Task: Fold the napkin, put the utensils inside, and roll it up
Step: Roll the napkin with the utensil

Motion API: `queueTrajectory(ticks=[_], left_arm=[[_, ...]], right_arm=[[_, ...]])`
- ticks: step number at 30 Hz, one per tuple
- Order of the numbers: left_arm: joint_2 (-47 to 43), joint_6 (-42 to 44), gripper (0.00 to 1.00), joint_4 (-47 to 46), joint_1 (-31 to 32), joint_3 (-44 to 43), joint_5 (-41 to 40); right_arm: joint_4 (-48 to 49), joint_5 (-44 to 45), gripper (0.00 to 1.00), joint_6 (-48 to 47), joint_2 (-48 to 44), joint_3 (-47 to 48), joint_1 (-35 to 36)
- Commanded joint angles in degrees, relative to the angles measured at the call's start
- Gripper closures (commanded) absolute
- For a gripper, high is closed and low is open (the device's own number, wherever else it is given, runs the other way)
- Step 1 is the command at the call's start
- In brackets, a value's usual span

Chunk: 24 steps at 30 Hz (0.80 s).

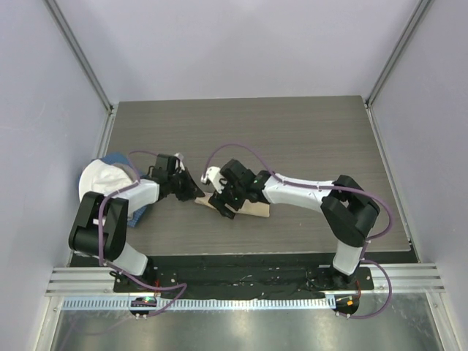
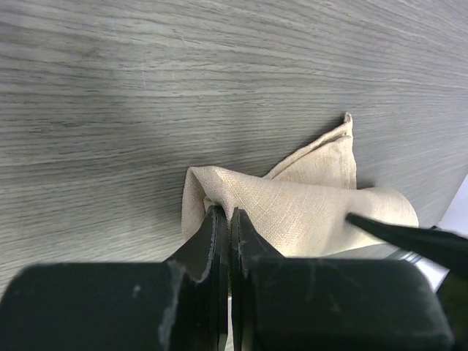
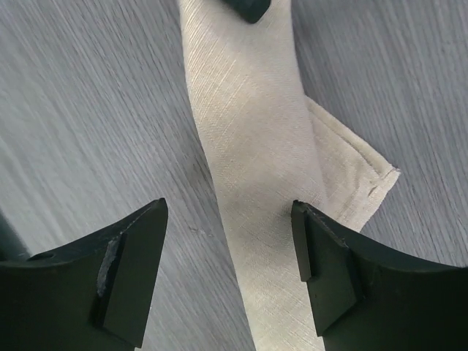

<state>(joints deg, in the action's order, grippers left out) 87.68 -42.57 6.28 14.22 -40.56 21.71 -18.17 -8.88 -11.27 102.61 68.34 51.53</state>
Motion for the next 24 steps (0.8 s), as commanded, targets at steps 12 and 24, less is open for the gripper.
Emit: queueTrajectory(ticks=[12,24], left_arm=[[2.14,2.14,1.0,4.7,-0.07,-3.39,3.16],[3.2,3.37,1.0,5.32,-0.16,-4.88,4.21]], right_arm=[[6.48,15.3,0.24,-10.0,1.8,-2.77,4.63],[0.08,4.53,0.32,-9.21,5.67,-0.14,2.44]])
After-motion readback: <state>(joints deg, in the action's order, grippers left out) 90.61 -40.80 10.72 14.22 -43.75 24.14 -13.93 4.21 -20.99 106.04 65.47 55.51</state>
